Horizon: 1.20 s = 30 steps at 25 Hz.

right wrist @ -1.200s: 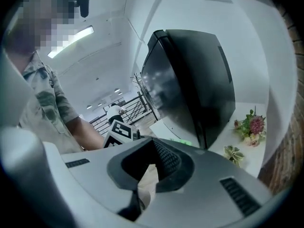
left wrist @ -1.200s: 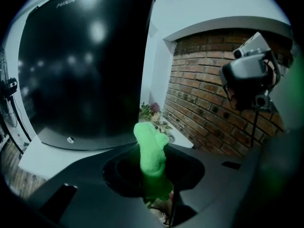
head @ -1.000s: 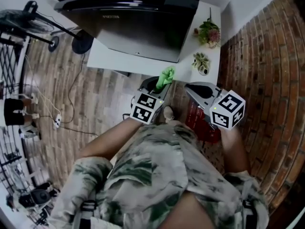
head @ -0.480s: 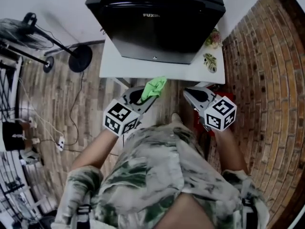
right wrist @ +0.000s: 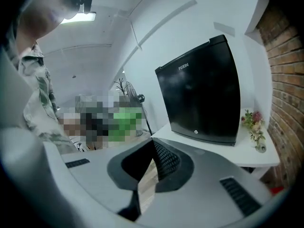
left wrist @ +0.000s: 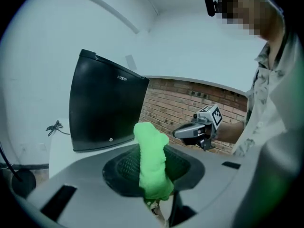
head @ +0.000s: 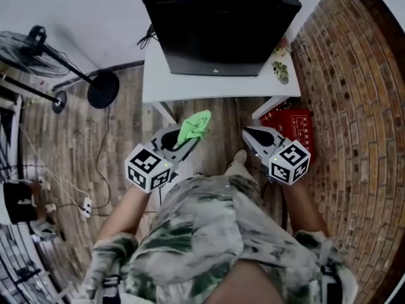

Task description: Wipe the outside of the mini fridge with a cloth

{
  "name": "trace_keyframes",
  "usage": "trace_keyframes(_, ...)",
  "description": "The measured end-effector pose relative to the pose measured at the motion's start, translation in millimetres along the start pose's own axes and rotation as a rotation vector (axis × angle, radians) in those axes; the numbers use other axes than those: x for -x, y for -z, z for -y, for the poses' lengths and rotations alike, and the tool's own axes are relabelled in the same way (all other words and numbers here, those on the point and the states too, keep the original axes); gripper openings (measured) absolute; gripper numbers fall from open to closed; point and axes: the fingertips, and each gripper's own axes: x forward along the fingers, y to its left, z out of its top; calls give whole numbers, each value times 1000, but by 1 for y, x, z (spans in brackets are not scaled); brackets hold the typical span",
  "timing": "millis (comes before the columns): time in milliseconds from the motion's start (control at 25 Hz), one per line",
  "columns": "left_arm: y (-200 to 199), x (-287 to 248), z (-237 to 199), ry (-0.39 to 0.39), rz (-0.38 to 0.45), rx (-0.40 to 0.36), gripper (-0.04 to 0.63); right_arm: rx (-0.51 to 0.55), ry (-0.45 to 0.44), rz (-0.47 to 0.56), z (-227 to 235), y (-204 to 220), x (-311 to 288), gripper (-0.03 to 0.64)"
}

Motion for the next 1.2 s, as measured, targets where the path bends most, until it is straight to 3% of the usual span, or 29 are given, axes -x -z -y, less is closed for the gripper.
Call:
trace_keyframes(560, 15, 46, 12, 12, 28, 25, 120, 4, 74, 25, -49, 14, 20, 20)
trace_keyframes(1200, 25, 75, 19, -8, 82, 78, 120, 86, 54, 0, -78, 10, 15, 20)
